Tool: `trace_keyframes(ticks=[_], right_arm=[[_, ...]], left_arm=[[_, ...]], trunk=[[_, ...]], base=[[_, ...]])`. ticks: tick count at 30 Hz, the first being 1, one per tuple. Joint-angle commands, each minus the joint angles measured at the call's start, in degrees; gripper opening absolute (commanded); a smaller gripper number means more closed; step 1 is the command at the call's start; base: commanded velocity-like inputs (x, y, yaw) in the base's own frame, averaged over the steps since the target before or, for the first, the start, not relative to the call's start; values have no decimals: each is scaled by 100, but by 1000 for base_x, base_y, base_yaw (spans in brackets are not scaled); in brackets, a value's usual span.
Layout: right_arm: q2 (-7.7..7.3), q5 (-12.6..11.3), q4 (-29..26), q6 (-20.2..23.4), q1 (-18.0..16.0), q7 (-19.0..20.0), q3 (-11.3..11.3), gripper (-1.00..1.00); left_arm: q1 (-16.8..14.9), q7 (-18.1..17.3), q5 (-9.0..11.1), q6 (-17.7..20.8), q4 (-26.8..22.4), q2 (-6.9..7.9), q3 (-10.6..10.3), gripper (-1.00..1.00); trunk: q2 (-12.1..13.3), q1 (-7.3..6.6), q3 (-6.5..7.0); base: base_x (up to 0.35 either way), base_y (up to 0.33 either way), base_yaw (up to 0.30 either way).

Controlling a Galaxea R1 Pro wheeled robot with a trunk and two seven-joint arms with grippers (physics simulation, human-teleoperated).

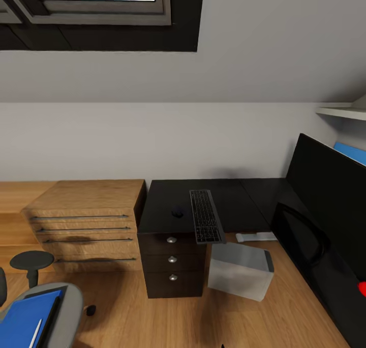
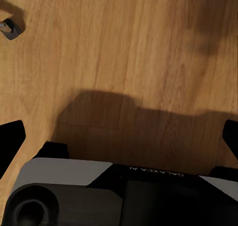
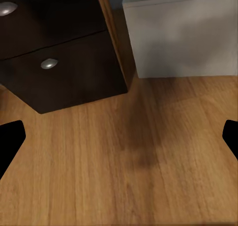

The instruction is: In the bedroom, organize the workspace by keeping the computer under the desk, ensuring the monitor is on the desk, placing the keyboard on the desk next to the monitor, placing the mouse on the desk next to the keyboard, moving the folder from the swivel chair onto the desk next to the mouse, stacking the notebook on top of the folder with the pen on top of the notebook, and positioning the swivel chair next to the desk.

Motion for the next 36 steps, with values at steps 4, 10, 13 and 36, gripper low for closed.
trace_keyframes(ticks=[4,10,13,36], right_arm=[[-9,-56,7,-55,-5,42,-1,100],[-10,-54,3,-58,-5,42,-3,100],[-16,-54,-5,-58,-5,42,-7,100],[-11,-52,-1,-57,-5,42,-3,100]], left_arm=[[-3,49,33,18,39,3,-32,100],[-3,49,33,18,39,3,-32,100],[-3,49,33,18,39,3,-31,100],[-3,49,38,18,39,5,-30,100]], trunk=[[-4,0,-6],[-4,0,-6],[-4,0,-6],[-4,0,-6]], base=[[-265,-31,185],[-329,-123,274],[-330,-151,279],[-334,-56,55]])
